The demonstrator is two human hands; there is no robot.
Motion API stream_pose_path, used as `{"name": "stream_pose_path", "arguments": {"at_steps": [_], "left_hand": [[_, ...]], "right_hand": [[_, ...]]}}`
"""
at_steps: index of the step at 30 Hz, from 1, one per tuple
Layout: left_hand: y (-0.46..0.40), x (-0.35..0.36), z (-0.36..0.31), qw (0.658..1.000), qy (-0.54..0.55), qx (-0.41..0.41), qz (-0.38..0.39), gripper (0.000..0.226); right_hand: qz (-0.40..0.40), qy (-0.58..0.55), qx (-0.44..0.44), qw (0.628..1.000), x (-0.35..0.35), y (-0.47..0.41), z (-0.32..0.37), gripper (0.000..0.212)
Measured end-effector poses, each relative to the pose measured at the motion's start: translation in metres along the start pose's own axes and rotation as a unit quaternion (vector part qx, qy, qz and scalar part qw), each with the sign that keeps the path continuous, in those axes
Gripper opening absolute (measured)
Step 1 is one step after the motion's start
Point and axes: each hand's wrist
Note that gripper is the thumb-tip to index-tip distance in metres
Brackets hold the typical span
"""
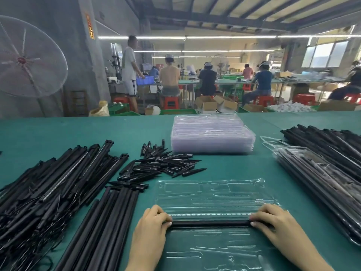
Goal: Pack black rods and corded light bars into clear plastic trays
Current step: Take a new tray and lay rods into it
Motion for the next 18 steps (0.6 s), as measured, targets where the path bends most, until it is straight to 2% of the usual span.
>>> {"name": "stream_pose_path", "arguments": {"at_steps": [5,9,14,18], "left_hand": [[0.003,-0.002,-0.004,1.0,-0.027,0.001,0.01,0.015],[0.004,-0.001,-0.003,0.999,-0.034,0.0,0.01,0.015],[0.004,0.0,-0.002,0.999,-0.033,-0.009,0.012,0.016],[0.003,-0.005,-0.002,0.998,-0.054,-0.035,0.01,0.014]], "right_hand": [[0.013,-0.001,0.022,1.0,0.0,0.003,-0.001,0.018],[0.013,0.004,0.091,0.996,-0.004,0.006,-0.002,0.013],[0.017,0.025,0.176,0.984,-0.016,0.007,-0.017,0.018],[0.009,0.021,0.203,0.979,-0.021,0.007,-0.025,0.014]]}}
Point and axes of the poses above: each hand's wrist, its own y-axis away from the middle knuckle, its own x-axis out of the palm, z = x × y, and after that the axes turned 15 degrees about x, right-handed
